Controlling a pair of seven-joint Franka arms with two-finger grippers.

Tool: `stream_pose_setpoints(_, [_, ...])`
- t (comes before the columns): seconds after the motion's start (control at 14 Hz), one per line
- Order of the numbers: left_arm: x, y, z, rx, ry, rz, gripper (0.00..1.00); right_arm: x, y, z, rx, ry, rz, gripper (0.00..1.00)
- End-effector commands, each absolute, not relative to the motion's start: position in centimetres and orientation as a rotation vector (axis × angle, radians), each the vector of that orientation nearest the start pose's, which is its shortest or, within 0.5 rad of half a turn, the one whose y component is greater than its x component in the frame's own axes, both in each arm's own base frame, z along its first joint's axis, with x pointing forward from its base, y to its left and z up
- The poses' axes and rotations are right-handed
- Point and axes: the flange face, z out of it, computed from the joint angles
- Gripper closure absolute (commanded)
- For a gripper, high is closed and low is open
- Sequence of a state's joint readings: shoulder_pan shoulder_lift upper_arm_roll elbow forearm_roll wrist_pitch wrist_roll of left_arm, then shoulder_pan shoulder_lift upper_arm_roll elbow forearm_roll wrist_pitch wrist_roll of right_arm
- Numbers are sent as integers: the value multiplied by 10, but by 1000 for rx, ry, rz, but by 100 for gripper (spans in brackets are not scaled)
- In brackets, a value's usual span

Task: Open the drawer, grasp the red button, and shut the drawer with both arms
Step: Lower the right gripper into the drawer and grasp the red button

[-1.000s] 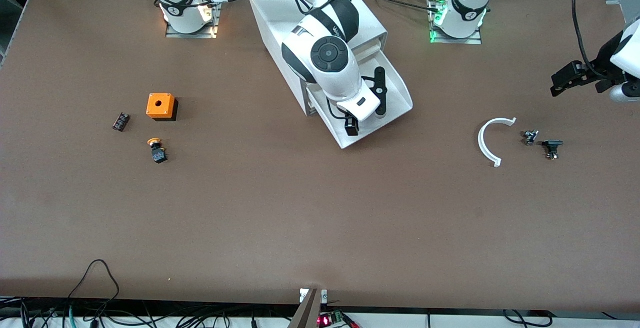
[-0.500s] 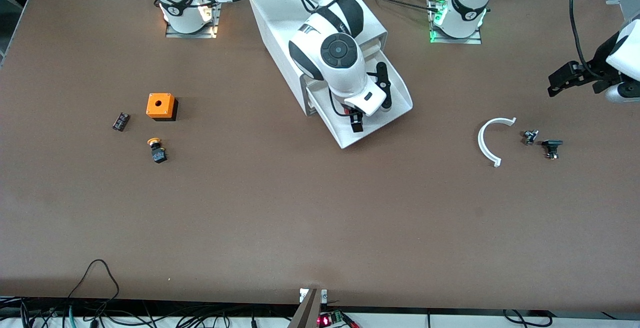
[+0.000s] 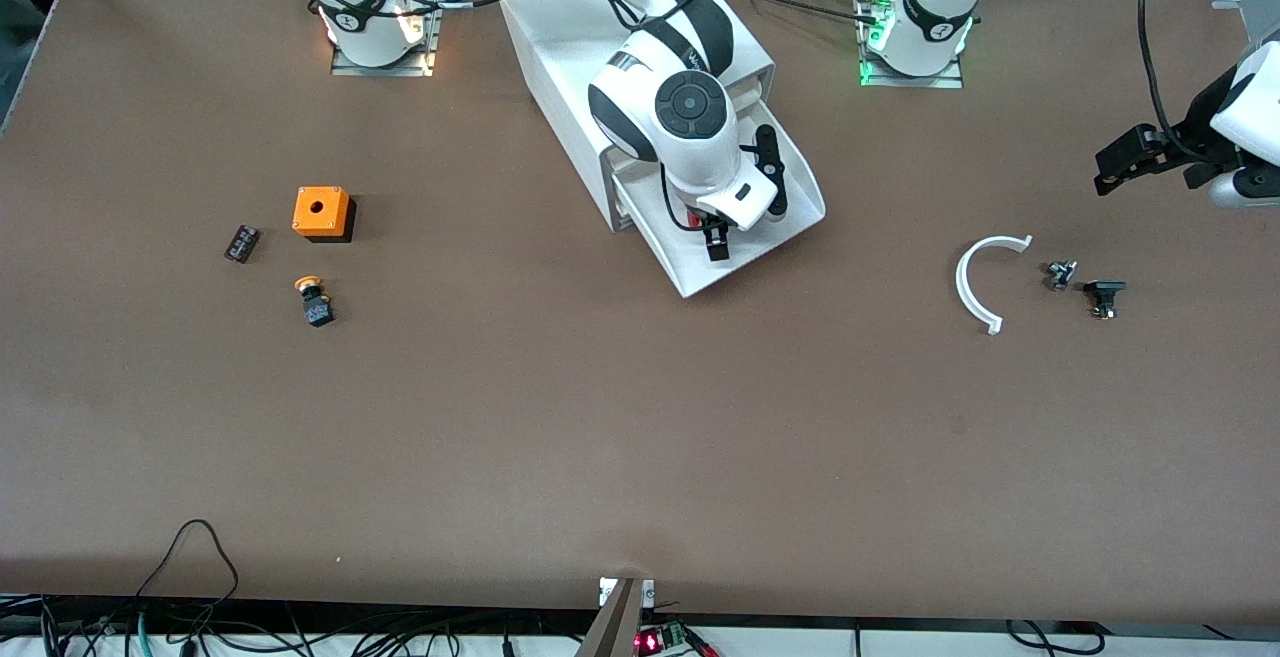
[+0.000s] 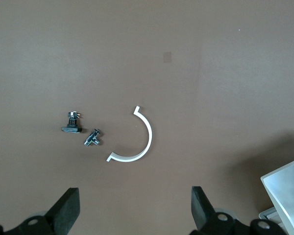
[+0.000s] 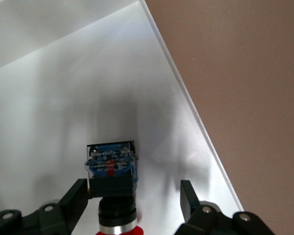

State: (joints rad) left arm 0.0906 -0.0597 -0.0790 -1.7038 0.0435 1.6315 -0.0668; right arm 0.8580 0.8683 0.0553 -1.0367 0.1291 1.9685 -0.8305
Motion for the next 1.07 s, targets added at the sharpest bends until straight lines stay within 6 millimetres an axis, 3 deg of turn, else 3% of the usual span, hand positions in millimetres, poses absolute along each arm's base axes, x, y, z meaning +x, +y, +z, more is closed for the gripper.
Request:
stream_pose_setpoints(0.0, [543, 8, 606, -3073, -120, 4, 0, 476, 614, 320, 2159, 2466, 61, 23])
stream_pose_setpoints(0.57, [543, 7, 605, -3071, -117, 6, 0, 467, 620, 326, 2115, 2468, 70, 68])
stream_pose_setpoints(0.71, [544, 3, 606, -3070, -105, 3, 0, 465, 621, 327, 2100, 2465, 73, 75])
stream_pose_setpoints(0.86, [544, 3, 606, -3069, -103, 3, 0, 463, 623, 342, 2117, 2453, 98, 77])
stream_pose_setpoints(1.0, [544, 3, 606, -3069, -103, 0, 0, 467, 616, 373, 2173, 2405, 151, 77])
